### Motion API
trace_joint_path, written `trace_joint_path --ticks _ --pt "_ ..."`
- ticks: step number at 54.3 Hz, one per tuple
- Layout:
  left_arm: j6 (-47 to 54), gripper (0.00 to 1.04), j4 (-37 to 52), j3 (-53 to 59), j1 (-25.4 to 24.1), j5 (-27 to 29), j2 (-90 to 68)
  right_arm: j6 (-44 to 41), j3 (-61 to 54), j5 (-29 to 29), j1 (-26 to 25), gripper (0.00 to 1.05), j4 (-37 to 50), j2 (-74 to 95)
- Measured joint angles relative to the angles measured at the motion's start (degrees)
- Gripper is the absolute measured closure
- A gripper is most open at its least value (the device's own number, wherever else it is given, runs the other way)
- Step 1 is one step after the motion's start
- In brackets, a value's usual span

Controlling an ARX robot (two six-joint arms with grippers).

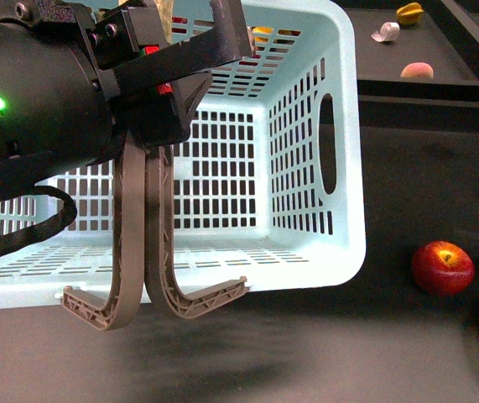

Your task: Pick mango with right arm and hold basket with left

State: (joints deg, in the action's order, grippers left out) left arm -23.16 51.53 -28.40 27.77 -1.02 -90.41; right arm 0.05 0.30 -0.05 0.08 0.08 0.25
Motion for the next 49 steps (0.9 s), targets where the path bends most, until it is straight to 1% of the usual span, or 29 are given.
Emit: trace_joint_path --ticks 4,7,15,21,37,41,44,49 --pt "0.0 0.96 0.0 0.0 0.0 0.0 0.0 0.9 0.8 5.9 0.6 0.08 -1.4 2.8" --pt "0.0 0.96 0.0 0.0 0.0 0.0 0.0 1.0 1.0 6.8 -0.8 0.08 1.2 7.4" --pt "0.0 0.96 0.0 0.0 0.0 0.0 0.1 1.2 2.5 1.9 -6.9 0.08 14.3 24.2" --pt "0.0 0.96 0.0 0.0 0.0 0.0 0.1 1.3 4.5 0.0 -9.8 0.08 24.5 38.3" --pt "0.0 0.96 0.0 0.0 0.0 0.0 0.1 -0.2 9.7 -3.8 -13.0 0.08 45.1 76.5" --pt "0.0 0.96 0.0 0.0 0.0 0.0 0.1 -0.8 12.0 -4.0 -14.0 0.08 49.9 88.2" --pt "0.0 0.96 0.0 0.0 0.0 0.0 0.1 -1.0 12.9 -3.8 -14.4 0.08 51.6 92.4" --pt "0.0 0.96 0.0 0.0 0.0 0.0 0.1 -1.2 15.3 -3.1 -15.2 0.08 57.2 102.7"
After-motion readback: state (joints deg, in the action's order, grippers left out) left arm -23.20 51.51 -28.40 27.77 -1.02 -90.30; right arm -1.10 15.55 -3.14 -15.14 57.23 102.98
